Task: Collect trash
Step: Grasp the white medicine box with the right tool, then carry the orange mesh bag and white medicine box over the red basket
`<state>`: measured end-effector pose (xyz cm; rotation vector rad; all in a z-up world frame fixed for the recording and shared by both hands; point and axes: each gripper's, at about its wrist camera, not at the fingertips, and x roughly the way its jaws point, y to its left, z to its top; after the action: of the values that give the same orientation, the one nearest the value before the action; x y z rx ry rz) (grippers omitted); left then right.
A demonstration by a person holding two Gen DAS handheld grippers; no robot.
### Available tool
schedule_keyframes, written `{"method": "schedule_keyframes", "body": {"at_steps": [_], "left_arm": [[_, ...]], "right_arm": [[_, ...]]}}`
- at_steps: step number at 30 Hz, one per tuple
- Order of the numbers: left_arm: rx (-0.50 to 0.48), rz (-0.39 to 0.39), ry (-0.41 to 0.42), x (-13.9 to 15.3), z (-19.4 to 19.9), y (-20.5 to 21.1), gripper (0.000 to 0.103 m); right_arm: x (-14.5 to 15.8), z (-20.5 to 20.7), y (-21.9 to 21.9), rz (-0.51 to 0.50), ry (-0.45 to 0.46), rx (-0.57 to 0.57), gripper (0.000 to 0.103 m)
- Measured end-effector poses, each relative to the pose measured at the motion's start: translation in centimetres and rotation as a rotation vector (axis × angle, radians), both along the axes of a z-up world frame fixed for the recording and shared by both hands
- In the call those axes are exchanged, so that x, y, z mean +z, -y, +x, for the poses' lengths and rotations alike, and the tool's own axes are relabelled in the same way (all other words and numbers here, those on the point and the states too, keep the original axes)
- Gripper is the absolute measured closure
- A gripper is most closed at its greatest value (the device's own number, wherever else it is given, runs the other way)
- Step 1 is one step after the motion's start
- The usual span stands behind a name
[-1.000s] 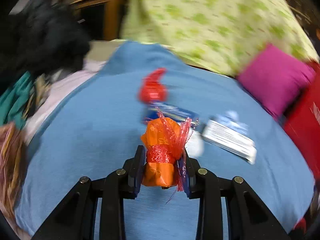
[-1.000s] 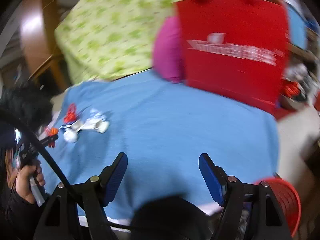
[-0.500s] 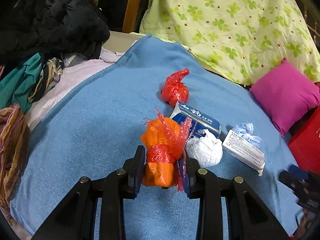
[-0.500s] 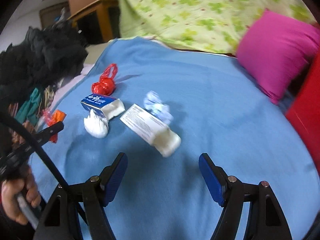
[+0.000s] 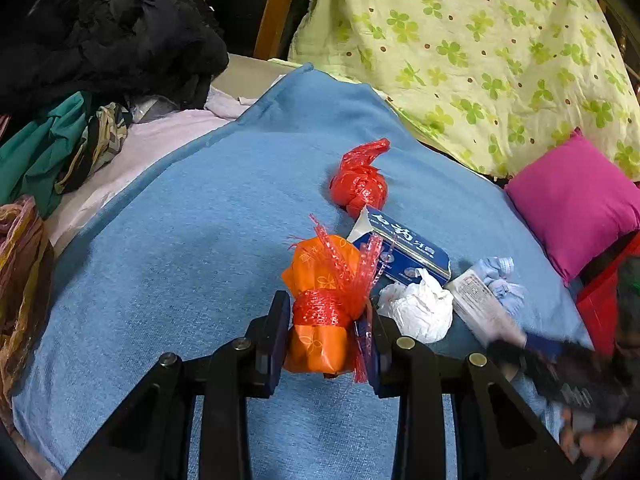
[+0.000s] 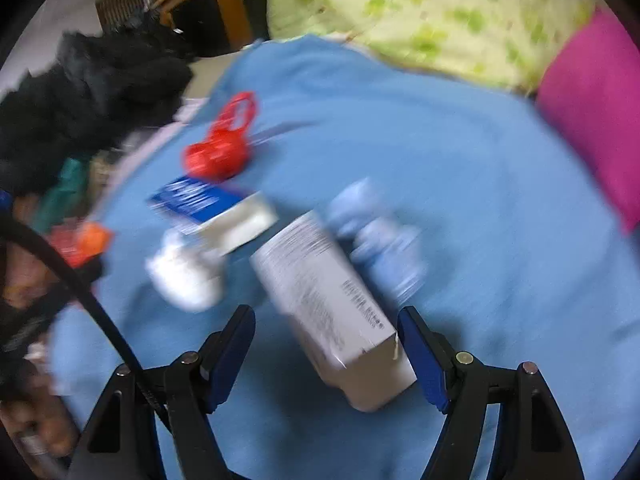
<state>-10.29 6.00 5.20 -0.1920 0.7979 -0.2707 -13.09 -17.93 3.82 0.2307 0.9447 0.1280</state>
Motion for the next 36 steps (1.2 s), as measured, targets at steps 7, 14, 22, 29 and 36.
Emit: {"method": "schedule_keyframes", "body": {"at_steps": [7, 14, 22, 29, 36], "left_arm": [[0.038, -0.007, -0.001, 0.1, -0.1, -0.7, 0.068], [0.044, 0.003, 0.001, 0.0, 0.0, -0.6, 0.068], [0.031, 0.026, 0.022, 0.2, -0.2, 0.1, 0.068], [0.01, 0.046, 0.062, 0.6, -1.0, 0.6, 0.068], [-0.065, 0.121, 0.079, 0.4, -2.4, 2.6, 0.068]], "right_arm": [[1.7, -1.9, -1.4, -0.045, 0.026, -0.02, 0.026], [-0.2, 1.1, -2.0, -0.113, -0.009, -0.106, 0.026], [-0.6, -0.7, -1.3, -0.13, -0.019, -0.167, 0.063], [2.4, -7.9, 0.6, -0.055, 0.07, -0.284, 0.063], [4.8, -17.1, 4.2, 0.08, 0.179, -0.458, 0.063]]}}
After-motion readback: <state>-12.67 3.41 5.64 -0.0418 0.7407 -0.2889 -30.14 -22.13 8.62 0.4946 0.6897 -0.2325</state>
